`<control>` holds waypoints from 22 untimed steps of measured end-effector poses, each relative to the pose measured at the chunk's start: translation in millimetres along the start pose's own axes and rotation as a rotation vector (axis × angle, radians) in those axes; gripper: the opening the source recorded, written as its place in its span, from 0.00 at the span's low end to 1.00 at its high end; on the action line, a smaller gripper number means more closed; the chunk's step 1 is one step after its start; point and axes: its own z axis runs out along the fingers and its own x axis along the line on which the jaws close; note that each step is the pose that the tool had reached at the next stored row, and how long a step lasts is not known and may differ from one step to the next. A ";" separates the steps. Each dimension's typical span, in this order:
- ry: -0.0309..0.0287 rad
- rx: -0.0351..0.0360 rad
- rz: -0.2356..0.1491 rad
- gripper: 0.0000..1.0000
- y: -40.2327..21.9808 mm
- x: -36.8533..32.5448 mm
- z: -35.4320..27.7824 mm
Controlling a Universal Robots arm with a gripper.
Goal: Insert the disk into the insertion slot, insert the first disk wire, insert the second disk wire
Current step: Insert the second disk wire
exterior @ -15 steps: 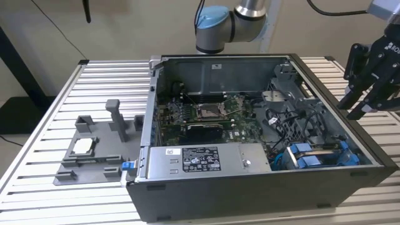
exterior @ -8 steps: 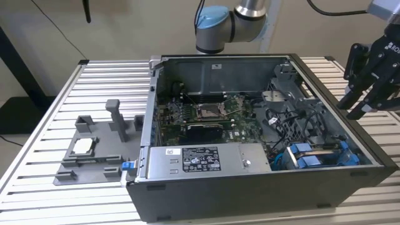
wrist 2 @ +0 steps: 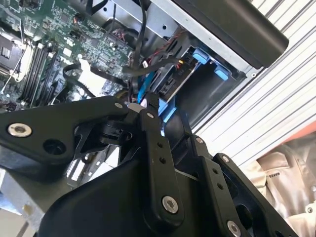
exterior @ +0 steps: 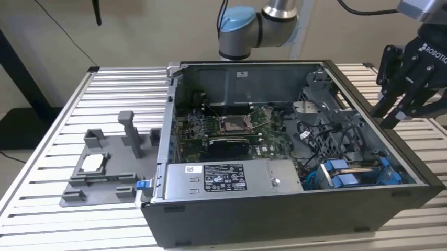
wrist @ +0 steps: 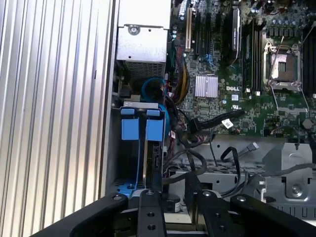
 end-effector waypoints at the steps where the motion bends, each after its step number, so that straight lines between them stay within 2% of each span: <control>1: 0.0001 0.0020 0.000 0.33 1.6 -1.4 0.2; 3: 0.0002 0.0077 0.000 0.33 5.6 -3.9 0.8; 5: 0.0006 0.0167 0.000 0.33 10.0 -5.3 1.2; 8: 0.0014 0.0332 -0.001 0.33 16.3 -6.1 0.6; 11: 0.0022 0.0532 -0.001 0.33 22.8 -6.7 0.2; 14: 0.0034 0.0825 -0.002 0.33 31.3 -7.3 1.2; 19: 0.0064 0.1547 -0.003 0.33 44.7 -10.5 4.0; 21: 0.0077 0.1781 -0.003 0.33 49.8 -13.0 5.6; 22: 0.0085 0.1861 -0.003 0.33 52.4 -14.8 6.5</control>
